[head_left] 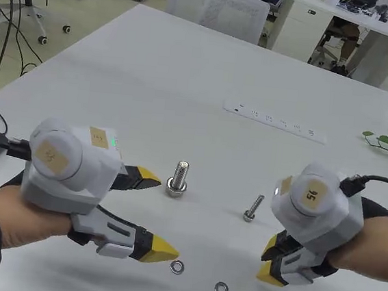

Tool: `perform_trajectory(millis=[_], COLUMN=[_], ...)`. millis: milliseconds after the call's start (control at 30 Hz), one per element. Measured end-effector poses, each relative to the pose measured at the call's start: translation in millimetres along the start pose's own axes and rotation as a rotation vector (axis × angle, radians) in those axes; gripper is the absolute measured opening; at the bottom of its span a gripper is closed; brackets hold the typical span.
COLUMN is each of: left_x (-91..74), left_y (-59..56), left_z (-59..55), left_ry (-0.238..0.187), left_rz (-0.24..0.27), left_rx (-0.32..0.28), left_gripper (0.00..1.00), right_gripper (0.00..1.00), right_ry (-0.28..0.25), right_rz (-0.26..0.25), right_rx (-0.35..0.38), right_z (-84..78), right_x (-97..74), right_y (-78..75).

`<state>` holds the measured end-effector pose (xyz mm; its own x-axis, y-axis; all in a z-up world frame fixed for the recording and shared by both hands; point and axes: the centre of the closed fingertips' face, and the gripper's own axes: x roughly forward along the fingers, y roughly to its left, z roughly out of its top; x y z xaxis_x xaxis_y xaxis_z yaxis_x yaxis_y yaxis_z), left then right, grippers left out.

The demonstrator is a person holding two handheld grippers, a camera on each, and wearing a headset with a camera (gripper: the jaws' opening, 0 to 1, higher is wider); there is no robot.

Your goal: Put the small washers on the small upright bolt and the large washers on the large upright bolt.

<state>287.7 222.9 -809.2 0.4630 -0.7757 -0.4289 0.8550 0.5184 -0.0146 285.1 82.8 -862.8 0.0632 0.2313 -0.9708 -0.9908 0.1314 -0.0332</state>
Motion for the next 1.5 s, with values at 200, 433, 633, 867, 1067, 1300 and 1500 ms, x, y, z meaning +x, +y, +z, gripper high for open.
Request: perform_trajectory(millis=[200, 433, 633, 867, 1067, 1300, 1500], left_x=[-1.9, -3.5, -3.6, -4.2, -4.5, -4.1, -4.3], left_y=[-0.2, -1.9, -3.1, -3.1, -2.6, -3.9, -4.5], left_z=[1.4, 2.4, 3.1, 3.4, 3.7, 3.4, 3.9], left_ry=[-0.004, -0.005, -0.005, -0.008, -0.012, -0.011, -0.013], left_rz=[0.003, 0.003, 0.002, 0.004, 0.005, 0.002, 0.001], left_rx=[0.004, 0.007, 0.010, 0.008, 0.008, 0.008, 0.008], left_gripper=[0.68, 0.67, 0.67, 0.67, 0.67, 0.67, 0.67], right_gripper=[0.18, 0.18, 0.18, 0.18, 0.18, 0.17, 0.14], right_ry=[-0.012, -0.030, -0.031, -0.034, -0.020, -0.012, -0.009], right_rz=[0.014, 0.041, 0.055, 0.057, 0.058, 0.047, 0.032], right_rx=[-0.026, -0.060, -0.085, -0.098, -0.109, -0.116, -0.095], right_z=[9.2, 22.7, 28.7, 35.4, 35.3, 34.2, 34.7], right_x=[1.5, 7.3, 13.7, 18.4, 22.4, 22.1, 22.0], right_y=[22.0, 41.2, 48.7, 49.2, 50.2, 48.9, 47.4])
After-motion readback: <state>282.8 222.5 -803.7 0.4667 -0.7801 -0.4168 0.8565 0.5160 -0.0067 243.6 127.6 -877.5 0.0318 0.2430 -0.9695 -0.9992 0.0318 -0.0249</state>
